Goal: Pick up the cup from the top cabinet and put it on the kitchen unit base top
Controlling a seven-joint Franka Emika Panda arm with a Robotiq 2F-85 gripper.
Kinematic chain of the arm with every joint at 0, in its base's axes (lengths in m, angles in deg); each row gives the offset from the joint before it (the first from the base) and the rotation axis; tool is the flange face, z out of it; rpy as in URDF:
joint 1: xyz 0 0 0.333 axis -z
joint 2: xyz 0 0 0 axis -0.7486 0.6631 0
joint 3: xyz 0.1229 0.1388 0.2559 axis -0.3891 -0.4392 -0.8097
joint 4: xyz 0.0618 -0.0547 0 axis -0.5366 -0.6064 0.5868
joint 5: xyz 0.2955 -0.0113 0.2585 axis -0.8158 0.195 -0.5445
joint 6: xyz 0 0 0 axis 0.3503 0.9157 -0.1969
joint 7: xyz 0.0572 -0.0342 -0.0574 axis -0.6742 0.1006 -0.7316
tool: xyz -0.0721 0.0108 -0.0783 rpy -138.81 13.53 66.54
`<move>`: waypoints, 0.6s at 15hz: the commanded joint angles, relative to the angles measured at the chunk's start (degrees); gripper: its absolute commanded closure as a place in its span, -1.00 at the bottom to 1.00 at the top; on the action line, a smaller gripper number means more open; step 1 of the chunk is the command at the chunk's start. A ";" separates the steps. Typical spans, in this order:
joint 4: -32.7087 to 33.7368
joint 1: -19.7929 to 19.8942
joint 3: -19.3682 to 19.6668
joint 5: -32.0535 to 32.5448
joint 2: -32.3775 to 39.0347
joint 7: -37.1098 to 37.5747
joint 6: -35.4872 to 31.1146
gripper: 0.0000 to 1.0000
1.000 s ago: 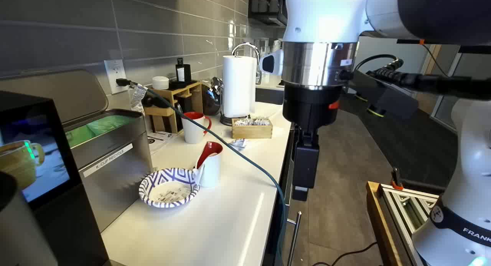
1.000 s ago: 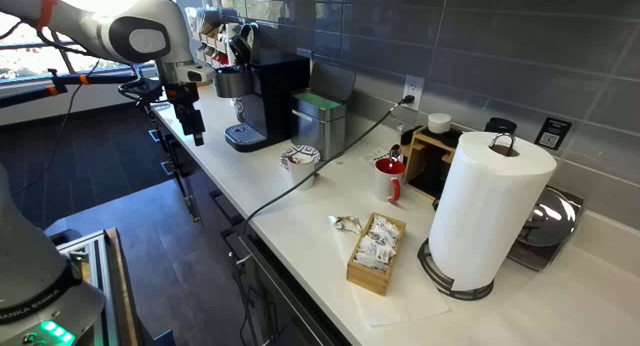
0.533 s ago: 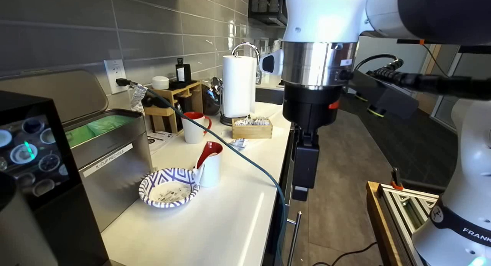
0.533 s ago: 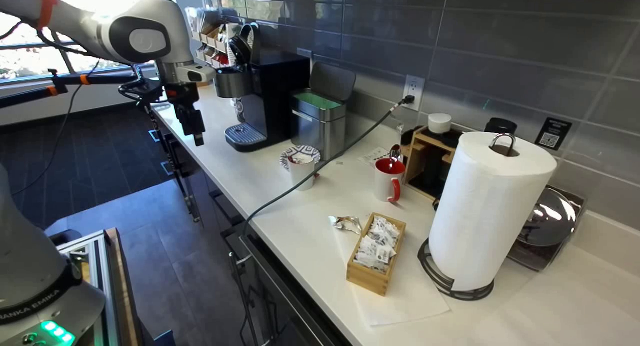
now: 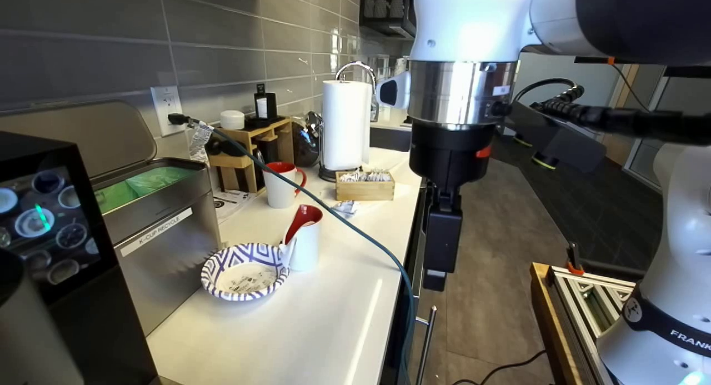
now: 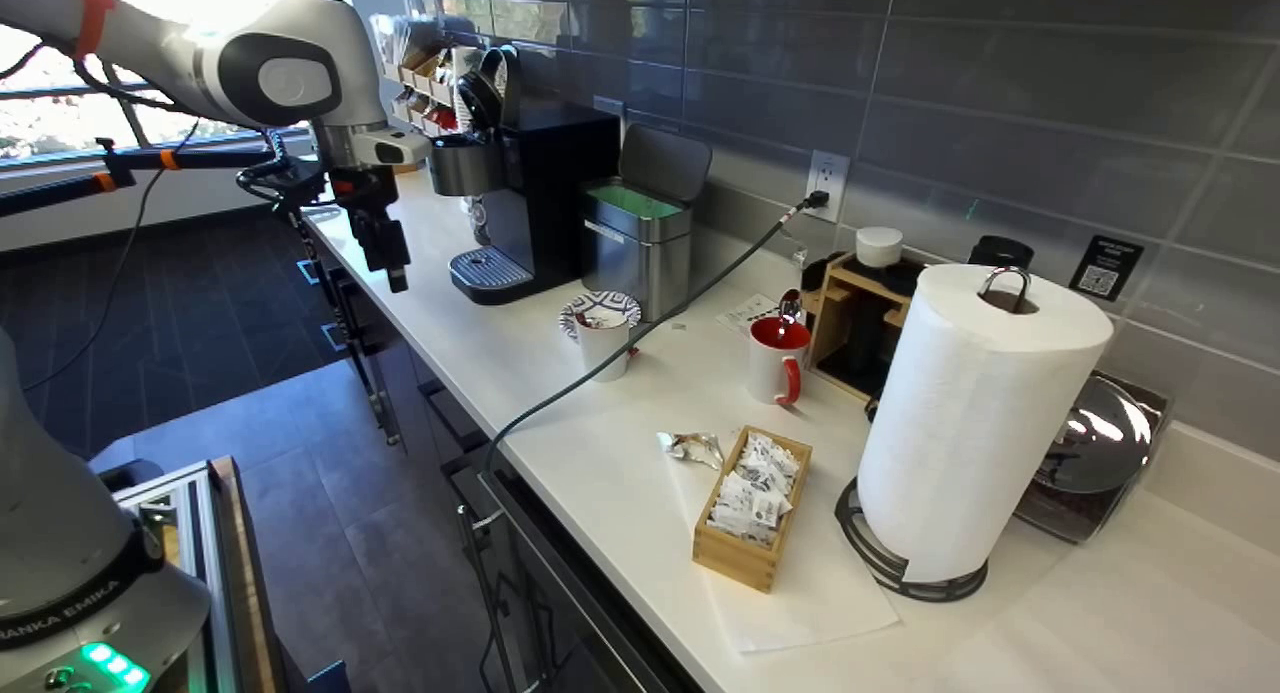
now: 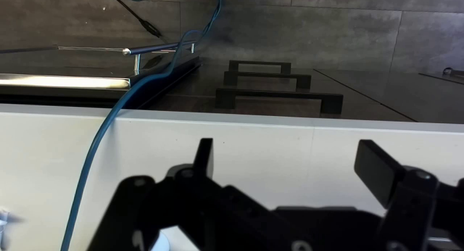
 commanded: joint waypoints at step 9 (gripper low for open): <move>-8.74 1.12 4.77 2.84 -19.56 0.09 3.56 -1.00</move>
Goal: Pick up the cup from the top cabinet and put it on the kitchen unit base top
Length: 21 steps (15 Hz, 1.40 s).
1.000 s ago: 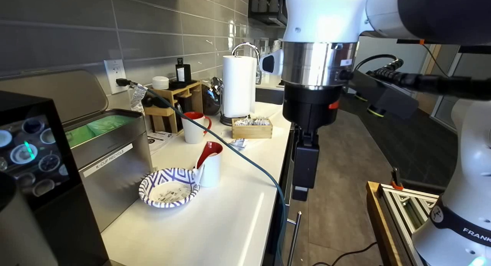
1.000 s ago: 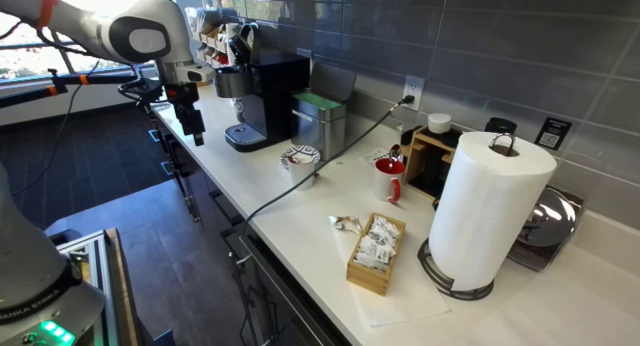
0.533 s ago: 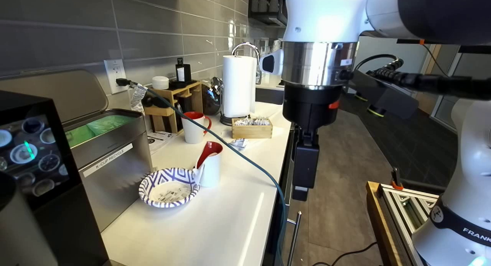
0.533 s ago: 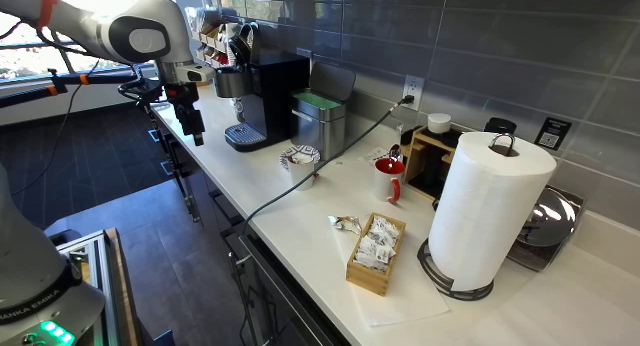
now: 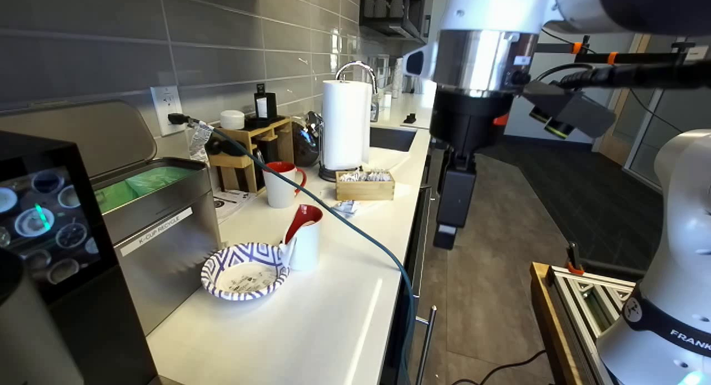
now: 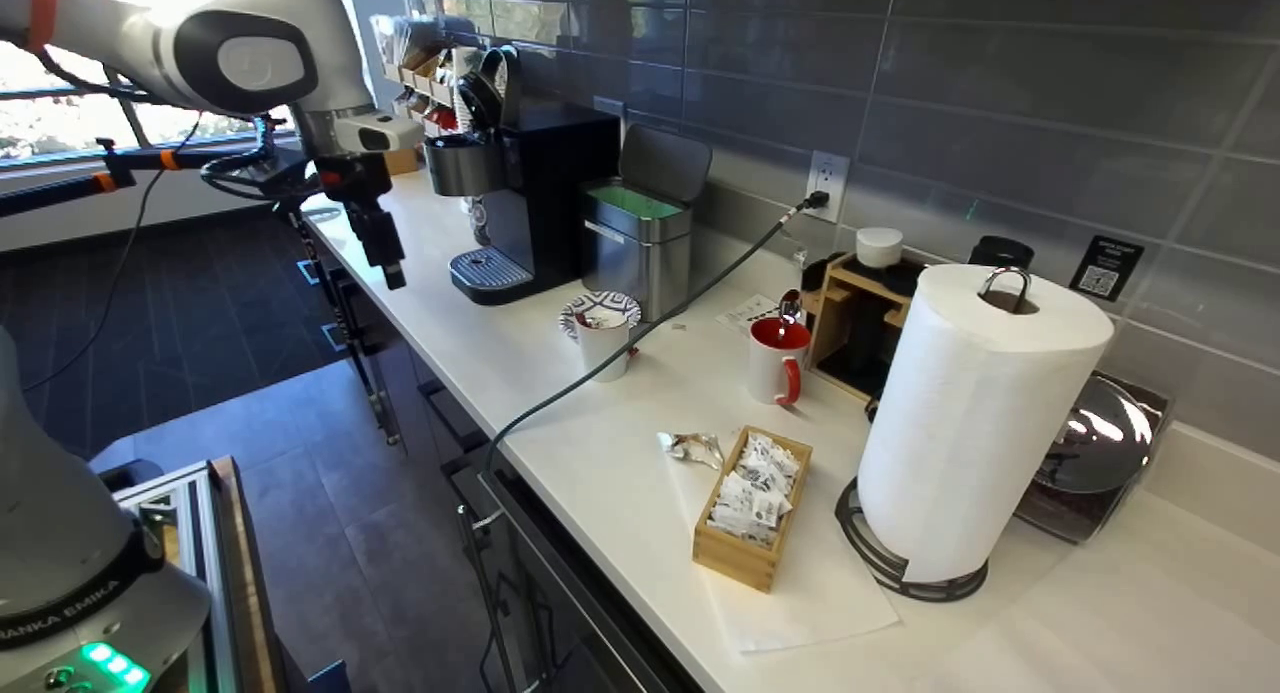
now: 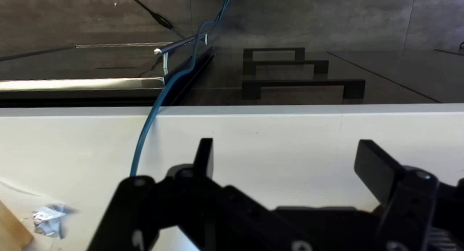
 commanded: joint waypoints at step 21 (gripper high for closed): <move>16.22 21.79 1.83 5.90 -36.93 11.10 12.06 -1.00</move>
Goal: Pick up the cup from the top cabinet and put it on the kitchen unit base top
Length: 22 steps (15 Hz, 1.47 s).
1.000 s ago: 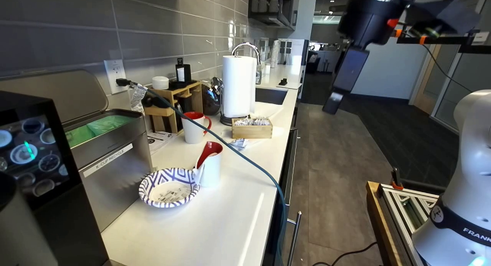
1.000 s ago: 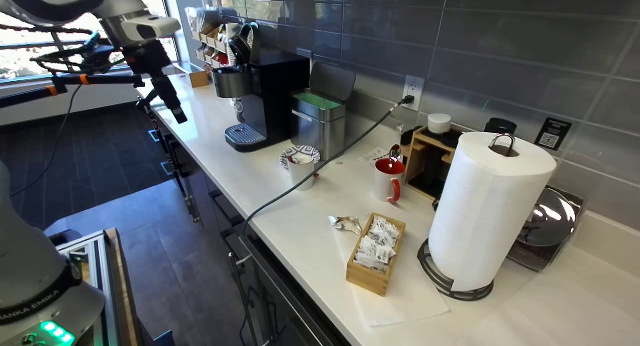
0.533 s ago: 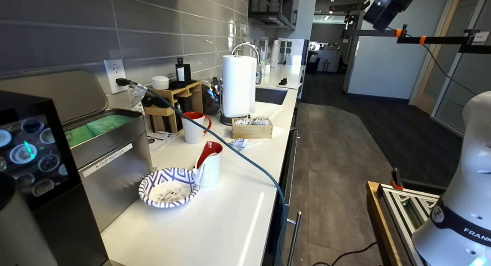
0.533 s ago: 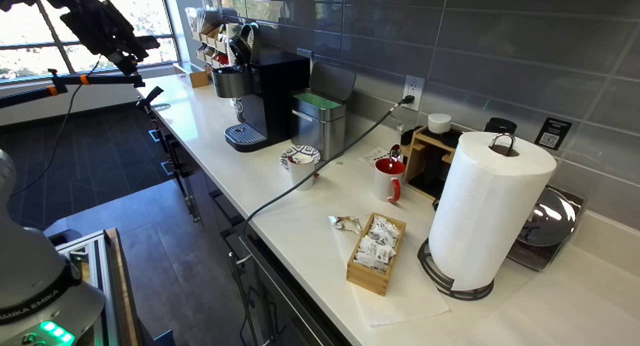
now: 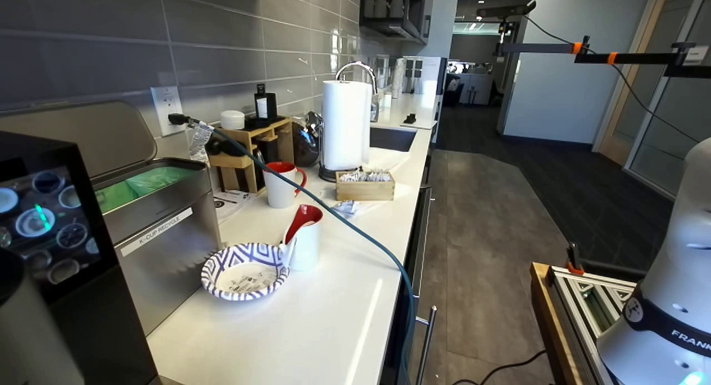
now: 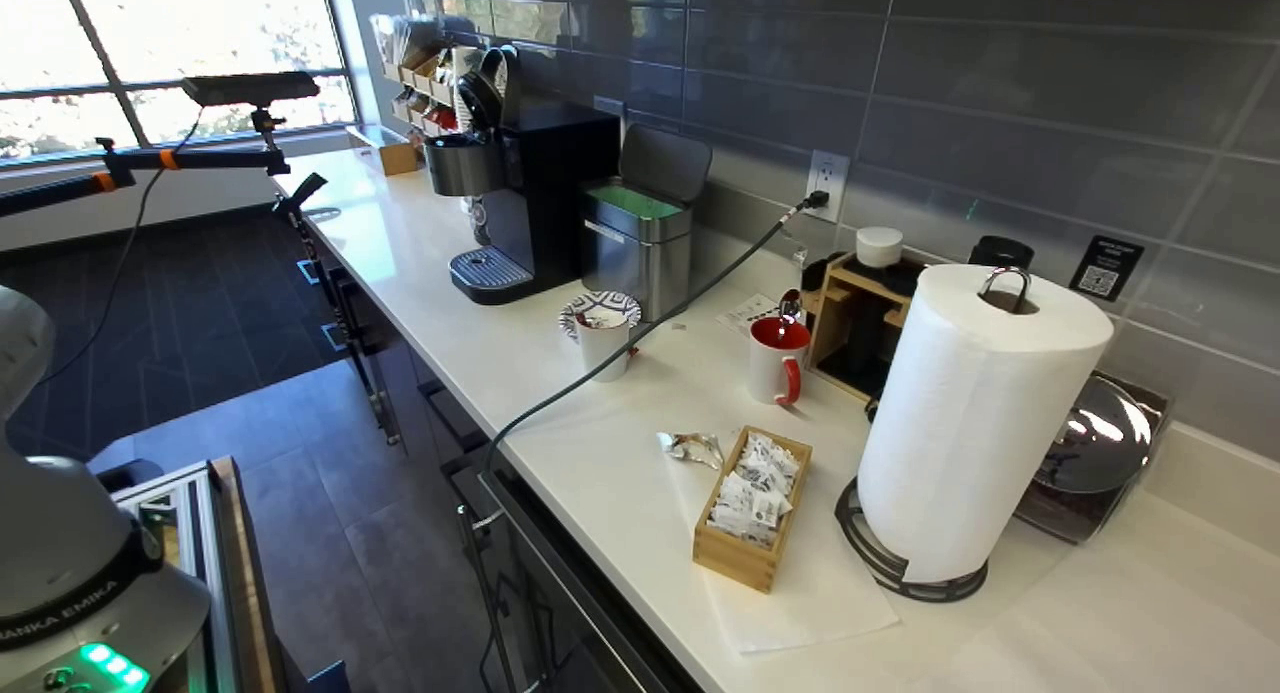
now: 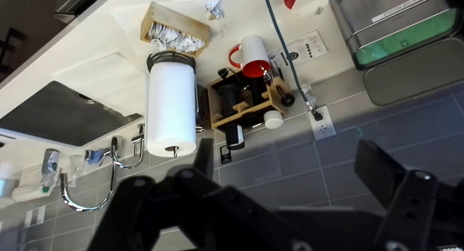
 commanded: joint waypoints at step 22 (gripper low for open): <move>27.57 -11.18 17.16 2.78 21.86 -34.47 -12.53 -1.00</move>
